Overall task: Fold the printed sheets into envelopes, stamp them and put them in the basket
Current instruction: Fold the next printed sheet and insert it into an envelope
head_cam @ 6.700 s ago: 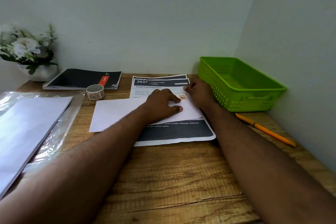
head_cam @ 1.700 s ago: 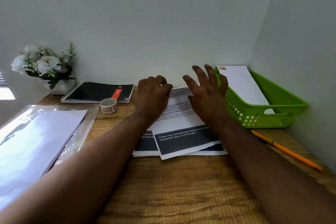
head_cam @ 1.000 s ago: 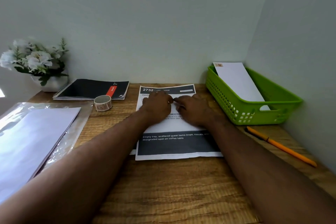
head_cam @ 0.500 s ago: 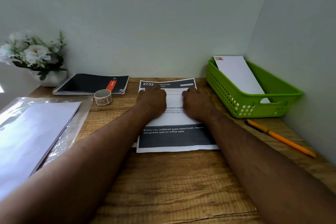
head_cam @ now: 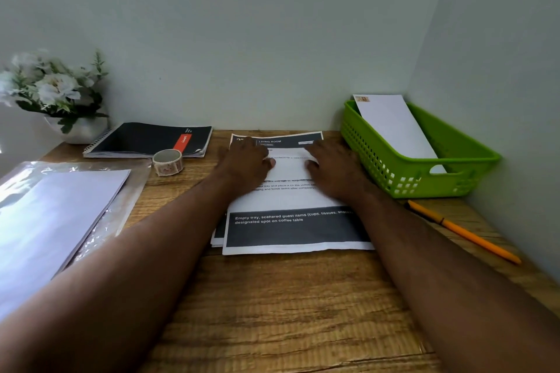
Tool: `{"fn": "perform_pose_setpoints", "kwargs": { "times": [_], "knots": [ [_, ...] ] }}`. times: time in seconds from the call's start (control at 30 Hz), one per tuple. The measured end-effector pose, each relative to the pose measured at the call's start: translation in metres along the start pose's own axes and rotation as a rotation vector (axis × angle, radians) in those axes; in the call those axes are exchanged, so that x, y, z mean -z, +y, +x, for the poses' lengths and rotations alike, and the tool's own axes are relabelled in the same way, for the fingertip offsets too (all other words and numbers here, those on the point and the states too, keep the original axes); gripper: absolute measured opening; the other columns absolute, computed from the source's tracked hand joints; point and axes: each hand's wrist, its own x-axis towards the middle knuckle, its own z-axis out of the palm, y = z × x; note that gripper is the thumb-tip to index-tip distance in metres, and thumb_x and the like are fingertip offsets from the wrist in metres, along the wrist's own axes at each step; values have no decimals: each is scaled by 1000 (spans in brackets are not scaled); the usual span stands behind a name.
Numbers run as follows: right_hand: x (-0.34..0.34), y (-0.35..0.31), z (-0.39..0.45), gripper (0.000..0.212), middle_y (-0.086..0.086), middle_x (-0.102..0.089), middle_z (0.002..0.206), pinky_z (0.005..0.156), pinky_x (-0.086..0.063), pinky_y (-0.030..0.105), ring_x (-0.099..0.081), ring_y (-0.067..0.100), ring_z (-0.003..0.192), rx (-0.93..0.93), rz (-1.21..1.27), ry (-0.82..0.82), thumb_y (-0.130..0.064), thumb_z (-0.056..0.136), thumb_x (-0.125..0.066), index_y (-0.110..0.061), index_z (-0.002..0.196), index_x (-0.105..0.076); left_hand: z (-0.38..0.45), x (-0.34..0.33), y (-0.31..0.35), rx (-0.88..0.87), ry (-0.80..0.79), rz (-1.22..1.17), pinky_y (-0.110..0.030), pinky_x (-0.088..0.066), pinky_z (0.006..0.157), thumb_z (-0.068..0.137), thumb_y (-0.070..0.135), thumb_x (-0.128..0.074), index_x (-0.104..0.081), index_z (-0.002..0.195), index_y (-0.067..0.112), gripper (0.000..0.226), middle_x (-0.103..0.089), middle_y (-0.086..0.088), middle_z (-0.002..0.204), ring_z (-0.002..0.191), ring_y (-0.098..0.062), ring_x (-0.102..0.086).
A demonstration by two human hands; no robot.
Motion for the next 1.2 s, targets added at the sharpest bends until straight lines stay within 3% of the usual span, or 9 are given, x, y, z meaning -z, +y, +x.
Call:
{"fn": "perform_pose_setpoints", "kwargs": {
  "times": [0.2, 0.3, 0.43, 0.6, 0.73, 0.87, 1.03, 1.13, 1.2],
  "knots": [
    [-1, -2, 2, 52, 8, -39, 150, 113, -24, 33, -35, 22, 138, 27, 178, -170, -29, 99, -43, -18, 148, -31, 4, 1, -5, -8, 60, -142, -48, -30, 106, 91, 44, -57, -61, 116, 31, 29, -47, -6, 126, 126, -30, -39],
    [6, -3, 0, 55, 3, -43, 145, 106, -23, 35, -36, 20, 135, 35, 149, -32, -31, 94, -51, -22, 146, -35, 0, 7, -3, -68, 244, -178, -39, -24, 98, 92, 36, -58, -62, 113, 31, 22, -50, -1, 120, 120, -22, -42],
    [14, -8, 4, 39, -1, -55, 117, 84, -20, 31, -52, 21, 113, -9, 158, 302, -26, 86, -61, -30, 124, -59, -5, 12, 2, -116, 487, -148, -38, -21, 90, 89, 32, -56, -64, 101, 27, 16, -56, 2, 112, 110, -22, -50],
    [17, -13, 3, 16, -3, -63, 95, 76, -20, 30, -62, 21, 88, 111, 136, 494, -16, 75, -70, -24, 88, -72, -12, 15, 8, -157, 509, -68, -41, -19, 95, 80, 28, -48, -66, 88, 21, 21, -63, 3, 98, 101, -21, -55],
    [17, -12, 4, 12, -7, -65, 96, 77, -19, 25, -63, 16, 89, 158, 157, 446, -14, 75, -68, -23, 82, -70, -11, 16, 10, -154, 510, 41, -41, -17, 95, 85, 22, -45, -70, 79, 20, 26, -68, 6, 91, 97, -20, -57],
    [18, -12, 5, 11, 0, -68, 93, 80, -49, 37, -65, 21, 85, 212, 243, 244, -12, 71, -63, -19, 77, -69, -14, 19, 16, -135, 518, 45, -39, -24, 89, 86, 23, -40, -66, 72, 18, 30, -67, 2, 78, 82, -22, -60],
    [29, -18, -9, 13, -5, -67, 92, 72, -42, 25, -56, 12, 84, 117, 226, -82, -20, 79, -59, -19, 88, -68, -16, 24, 32, -53, 319, -26, -31, -35, 66, 90, 21, -43, -68, 85, 14, 26, -69, -6, 91, 83, -28, -62],
    [27, -19, -7, 15, -4, -67, 92, 75, -44, 28, -57, 13, 87, 91, 303, -120, -23, 82, -56, -19, 89, -69, -13, 10, 31, -47, 134, -125, -33, -47, 81, 88, 17, -46, -70, 102, 18, 28, -68, -6, 110, 102, -27, -60],
    [16, -17, -2, 17, 1, -68, 98, 84, -48, 36, -60, 20, 94, 70, 327, -108, -18, 84, -54, -18, 92, -69, -11, 2, 29, -38, 29, -124, -40, -44, 96, 89, 17, -47, -66, 115, 21, 33, -59, -8, 125, 118, -30, -51]
  ]
}}
